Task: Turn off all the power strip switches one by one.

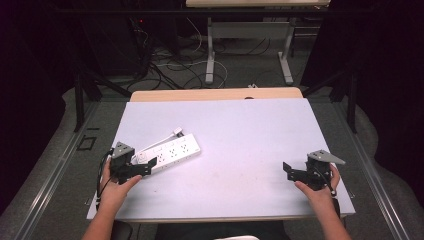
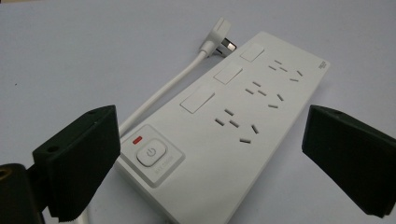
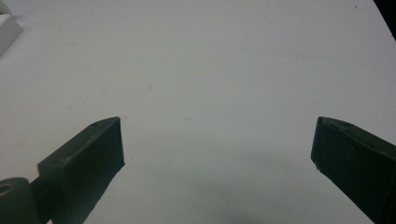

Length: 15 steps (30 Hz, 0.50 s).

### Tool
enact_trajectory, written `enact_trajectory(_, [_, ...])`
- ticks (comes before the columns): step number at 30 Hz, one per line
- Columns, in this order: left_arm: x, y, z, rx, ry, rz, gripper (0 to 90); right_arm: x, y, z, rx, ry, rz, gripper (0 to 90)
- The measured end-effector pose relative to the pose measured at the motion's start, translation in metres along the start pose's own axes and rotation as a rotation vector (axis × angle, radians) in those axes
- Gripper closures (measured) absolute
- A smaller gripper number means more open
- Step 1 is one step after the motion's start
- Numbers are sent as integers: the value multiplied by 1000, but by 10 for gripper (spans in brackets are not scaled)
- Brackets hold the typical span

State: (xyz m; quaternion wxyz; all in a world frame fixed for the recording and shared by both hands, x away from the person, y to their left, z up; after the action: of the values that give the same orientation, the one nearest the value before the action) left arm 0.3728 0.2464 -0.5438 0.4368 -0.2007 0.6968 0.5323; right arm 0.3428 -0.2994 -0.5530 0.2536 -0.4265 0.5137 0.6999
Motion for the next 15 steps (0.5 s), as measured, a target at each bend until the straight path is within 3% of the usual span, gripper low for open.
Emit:
enact_trajectory(4, [-3,-1,1,-7,-10,-12,77,-1,0,2,18,40,-5,28])
enact_trajectory(12, [-4,4,2,-15,-7,-17,157,-2,-1,8,8,65,-8,29])
enact_trajectory(15, [-5,5,3,-19,-2,-25,162,-2,0,11,5,48,-9,30])
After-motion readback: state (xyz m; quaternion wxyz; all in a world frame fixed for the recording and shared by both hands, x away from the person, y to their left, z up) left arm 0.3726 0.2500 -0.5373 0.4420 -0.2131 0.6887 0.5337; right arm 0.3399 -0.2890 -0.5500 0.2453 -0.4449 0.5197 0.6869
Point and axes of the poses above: each handheld gripper's, and its own axes: y roughly backward along the jaws, x roughly out of its underside, z roughly to its left, the point moved 3 cm from there along -y, roughly forward along the jaws, and after that the axes turned 4 degrees about -x, right-handed, at the moved point
